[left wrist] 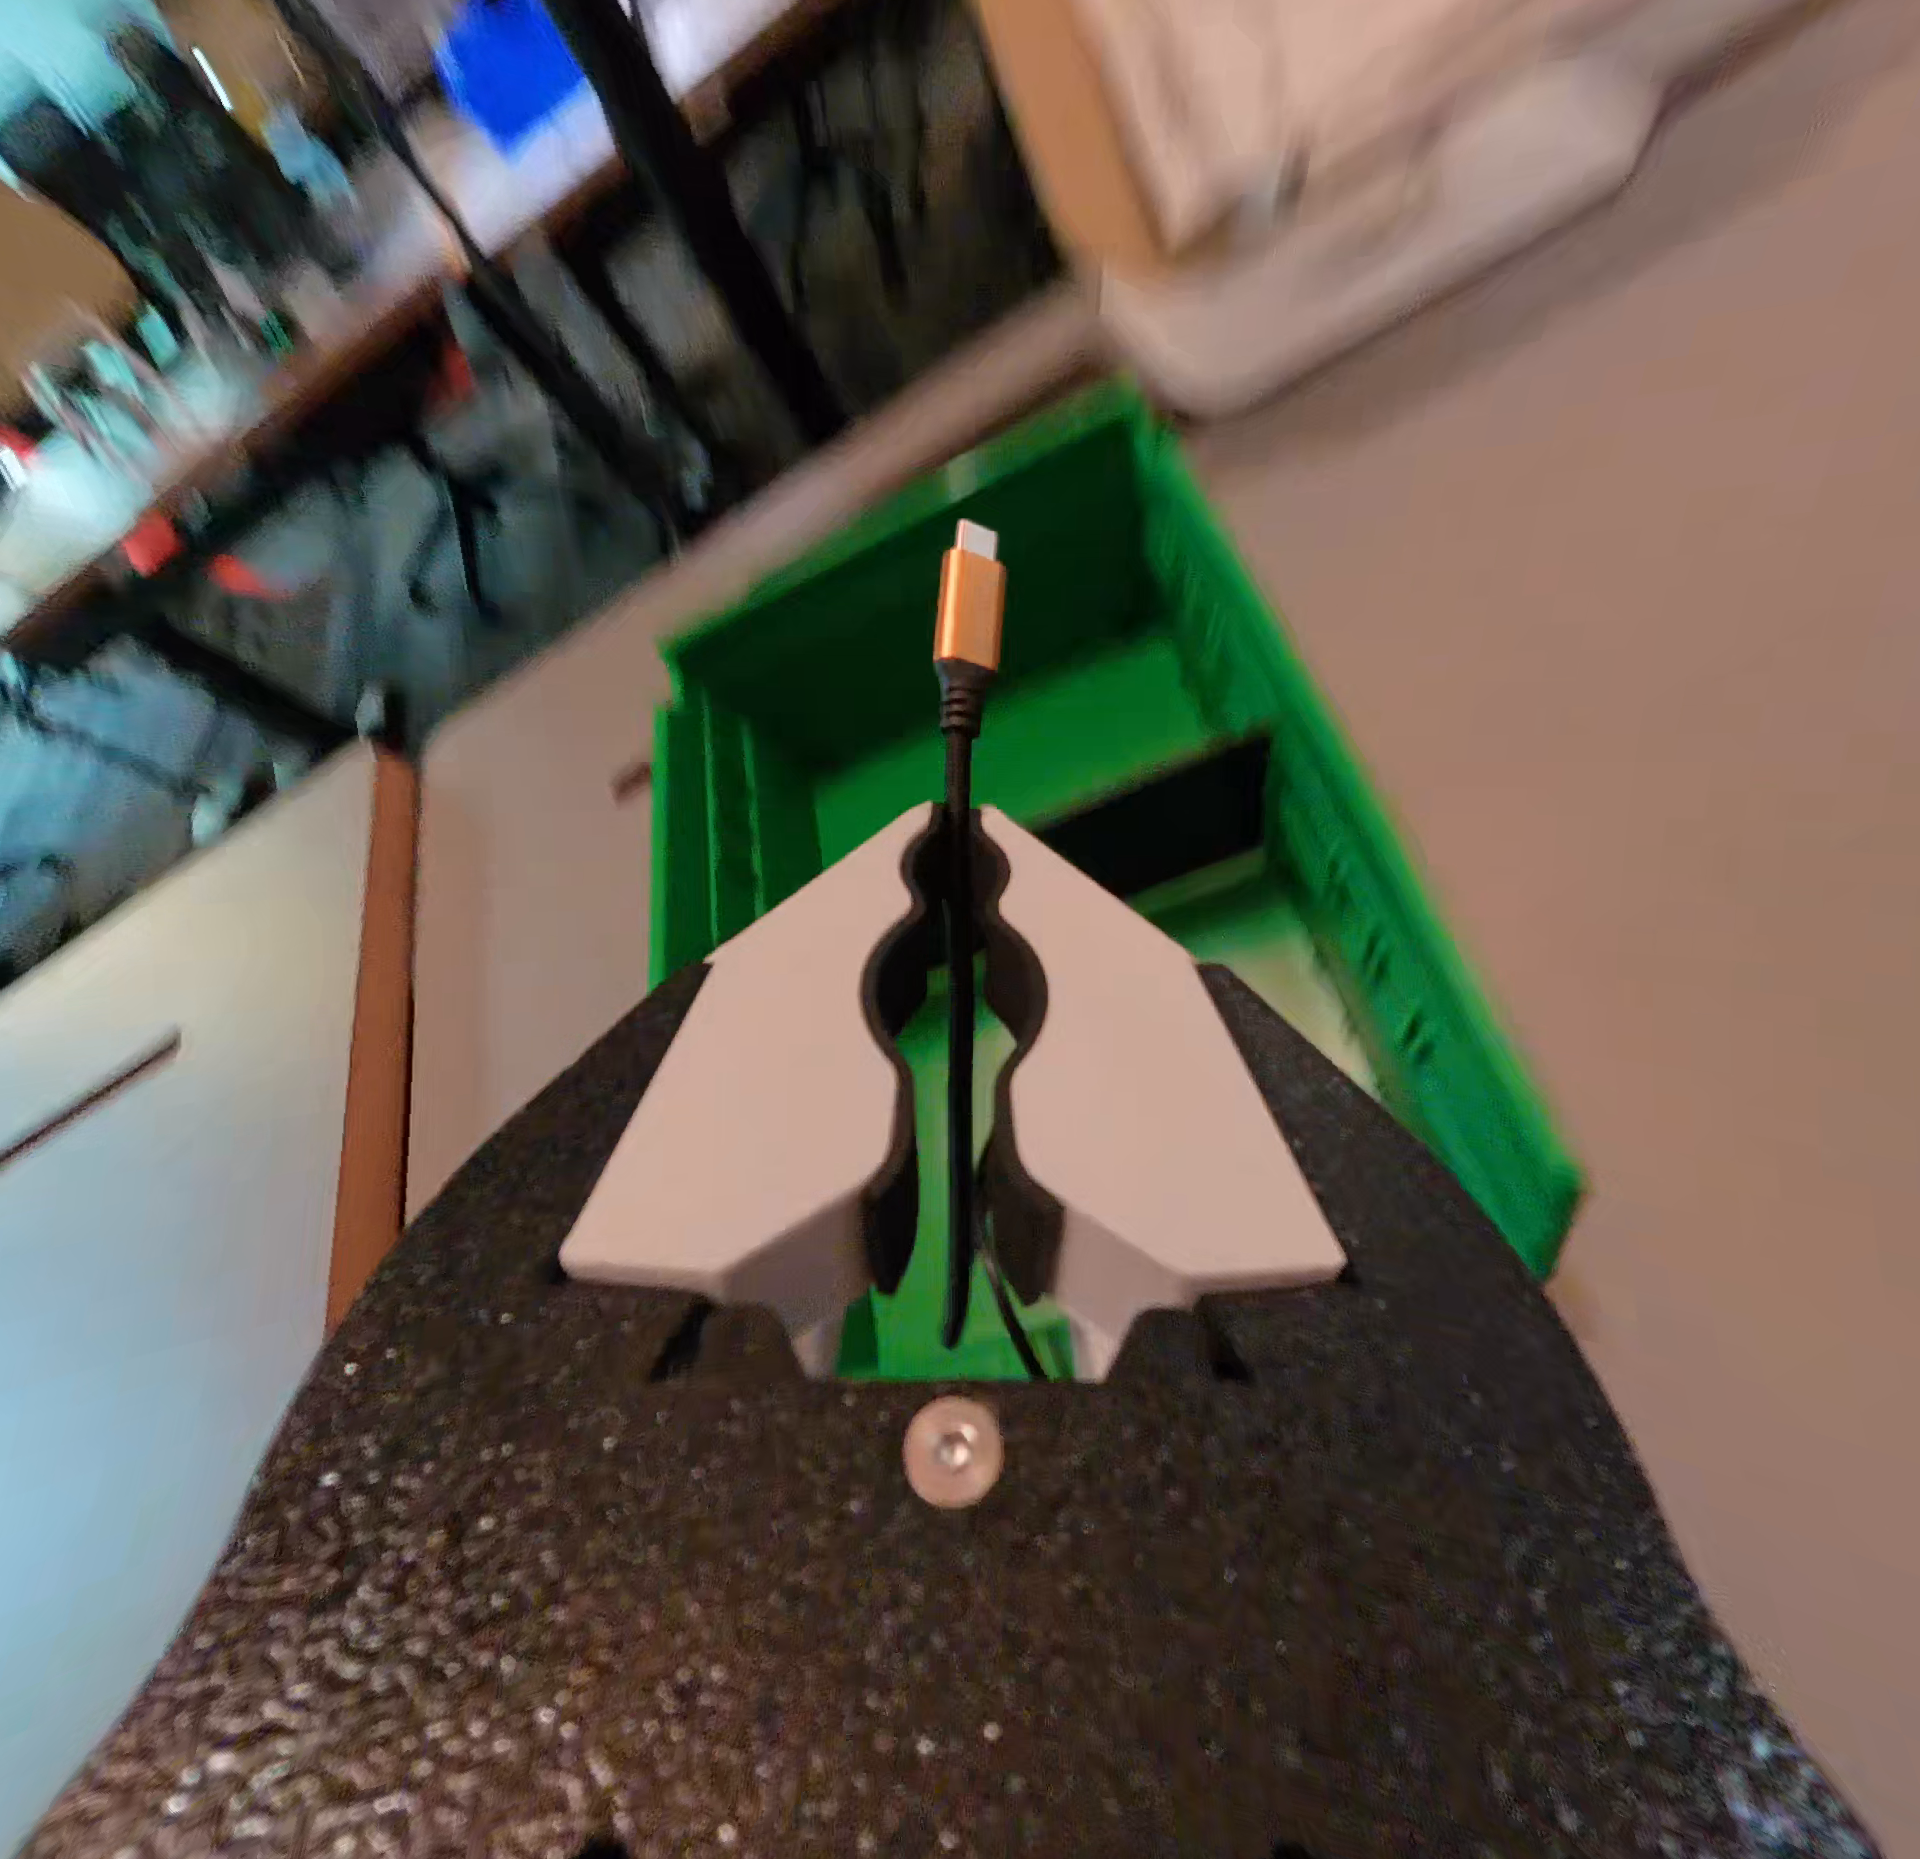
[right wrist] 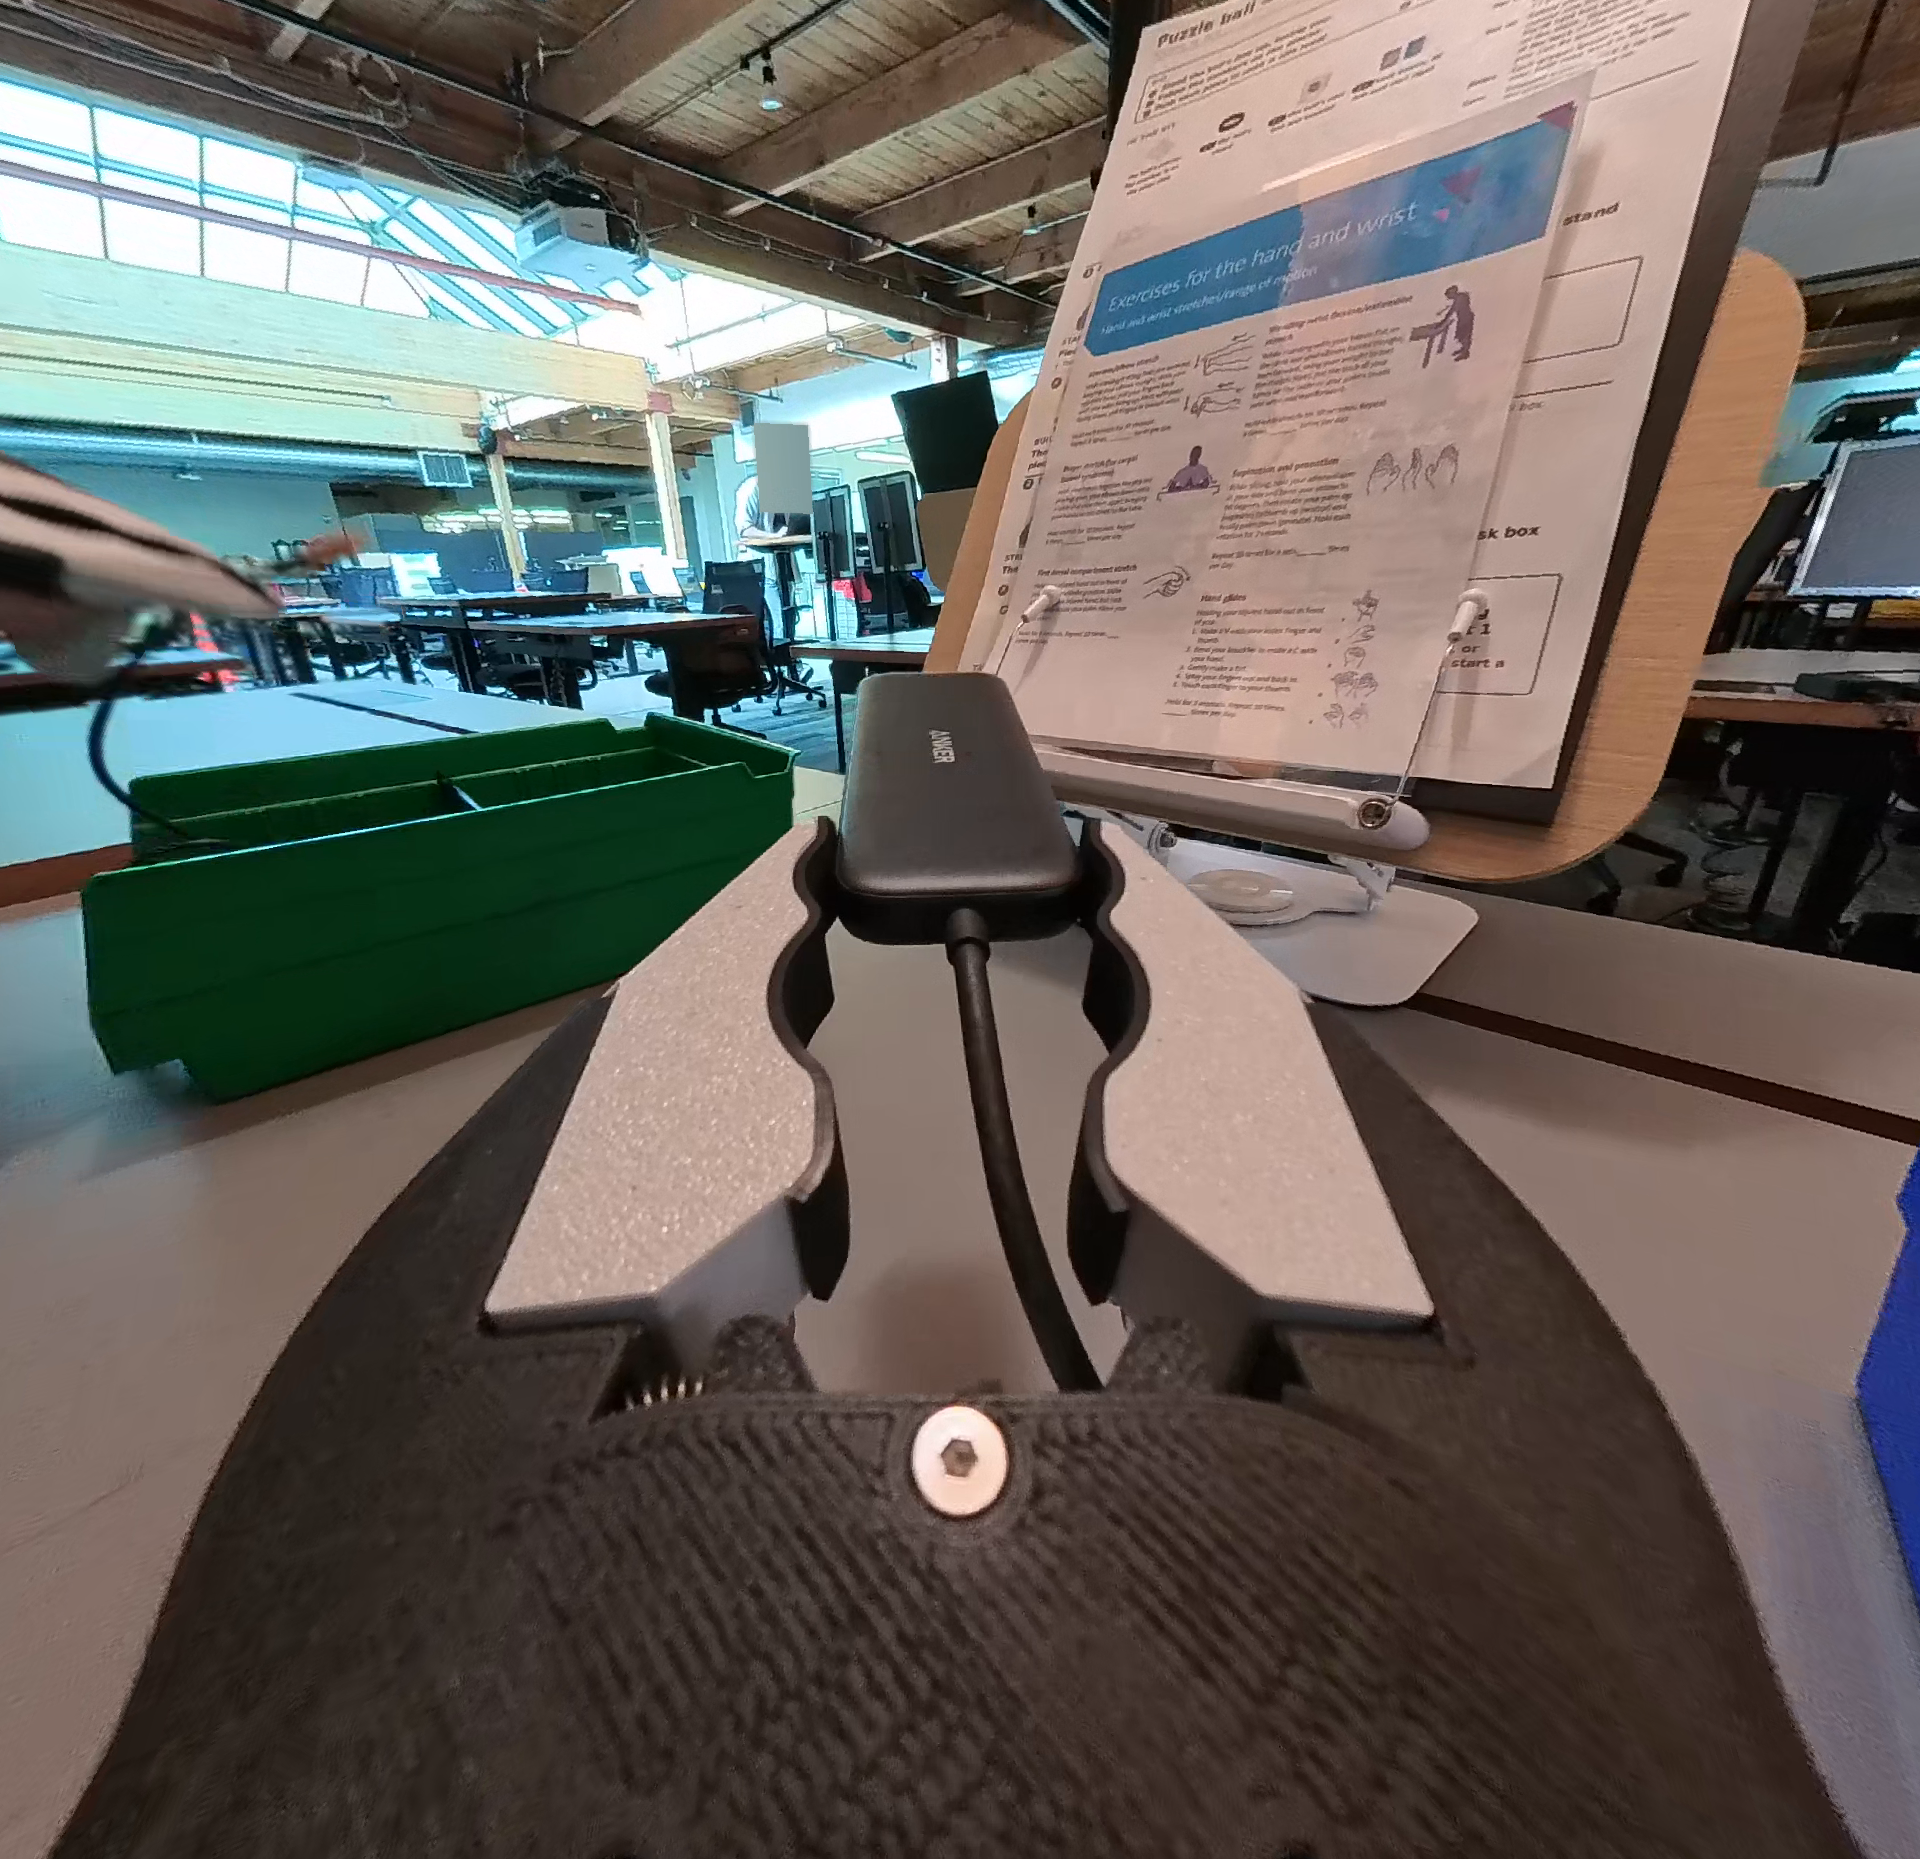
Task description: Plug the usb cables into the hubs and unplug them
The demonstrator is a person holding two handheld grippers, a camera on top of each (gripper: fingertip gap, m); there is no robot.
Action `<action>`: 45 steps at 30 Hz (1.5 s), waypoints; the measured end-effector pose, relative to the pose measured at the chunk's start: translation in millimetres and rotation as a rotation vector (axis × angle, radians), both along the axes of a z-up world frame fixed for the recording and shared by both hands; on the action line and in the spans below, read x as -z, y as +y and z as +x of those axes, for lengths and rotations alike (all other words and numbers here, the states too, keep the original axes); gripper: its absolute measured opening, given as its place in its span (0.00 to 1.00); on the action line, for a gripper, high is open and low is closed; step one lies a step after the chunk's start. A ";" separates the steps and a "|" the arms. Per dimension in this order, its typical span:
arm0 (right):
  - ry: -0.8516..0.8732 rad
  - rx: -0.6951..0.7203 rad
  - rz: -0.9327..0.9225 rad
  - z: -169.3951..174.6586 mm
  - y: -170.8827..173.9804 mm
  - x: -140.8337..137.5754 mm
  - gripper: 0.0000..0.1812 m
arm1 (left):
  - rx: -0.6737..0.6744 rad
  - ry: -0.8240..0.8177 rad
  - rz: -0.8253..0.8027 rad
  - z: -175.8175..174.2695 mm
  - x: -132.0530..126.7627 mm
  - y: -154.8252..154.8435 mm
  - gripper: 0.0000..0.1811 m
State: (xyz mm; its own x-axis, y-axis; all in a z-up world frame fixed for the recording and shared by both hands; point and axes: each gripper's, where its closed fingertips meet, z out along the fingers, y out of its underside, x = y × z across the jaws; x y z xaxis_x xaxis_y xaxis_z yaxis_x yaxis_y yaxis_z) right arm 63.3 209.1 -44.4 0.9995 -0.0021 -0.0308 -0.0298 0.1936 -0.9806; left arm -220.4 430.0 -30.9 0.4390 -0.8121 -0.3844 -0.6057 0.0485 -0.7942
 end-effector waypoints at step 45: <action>0.001 0.045 0.064 20.7 -15.7 -20.1 0.26 | 0.532 0.011 -0.217 196.2 109.1 -206.6 0.28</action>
